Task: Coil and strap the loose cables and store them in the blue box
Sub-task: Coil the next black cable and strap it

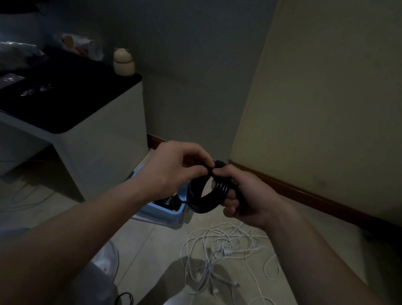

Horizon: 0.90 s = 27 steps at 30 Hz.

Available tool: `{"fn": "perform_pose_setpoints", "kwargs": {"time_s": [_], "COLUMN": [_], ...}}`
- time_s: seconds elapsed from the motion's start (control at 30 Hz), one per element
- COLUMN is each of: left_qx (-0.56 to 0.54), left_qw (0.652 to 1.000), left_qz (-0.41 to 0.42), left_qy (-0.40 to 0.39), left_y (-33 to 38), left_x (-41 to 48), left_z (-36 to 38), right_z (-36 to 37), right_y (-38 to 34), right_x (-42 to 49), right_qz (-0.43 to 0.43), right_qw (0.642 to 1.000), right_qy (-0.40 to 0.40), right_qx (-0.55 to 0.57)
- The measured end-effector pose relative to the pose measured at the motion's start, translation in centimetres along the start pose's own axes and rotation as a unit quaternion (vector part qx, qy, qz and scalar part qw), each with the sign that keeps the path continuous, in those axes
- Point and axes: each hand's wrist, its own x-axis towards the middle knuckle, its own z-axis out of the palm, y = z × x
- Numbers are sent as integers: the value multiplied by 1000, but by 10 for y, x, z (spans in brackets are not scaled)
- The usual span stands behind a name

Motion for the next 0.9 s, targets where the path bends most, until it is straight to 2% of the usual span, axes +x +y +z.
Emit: {"fn": "perform_pose_setpoints", "kwargs": {"time_s": [0.1, 0.2, 0.3, 0.43, 0.6, 0.77, 0.9], "left_qx": [43, 123, 138, 76, -95, -120, -72], "left_qw": [998, 985, 976, 982, 971, 966, 977], "left_qz": [25, 108, 156, 112, 55, 38, 26], "left_qy": [-30, -52, -69, -129, -214, -226, -200], "left_y": [6, 14, 19, 19, 12, 11, 9], "left_x": [-1, -3, -7, -9, -12, -17, -21], "left_z": [-9, -12, -14, -15, -12, -5, 2], "right_z": [-4, -8, -12, -14, -15, -16, -18], "right_y": [-2, -3, -5, -6, -5, -5, -4], "right_x": [-3, -4, -5, -6, -6, -8, -9], "right_qz": [5, 6, 17, 27, 29, 25, 32], "right_qw": [998, 991, 982, 972, 962, 957, 951], "right_qy": [-39, -81, -126, -175, -223, -242, -259], "right_qx": [-52, -102, -139, -151, -153, -160, -168]}}
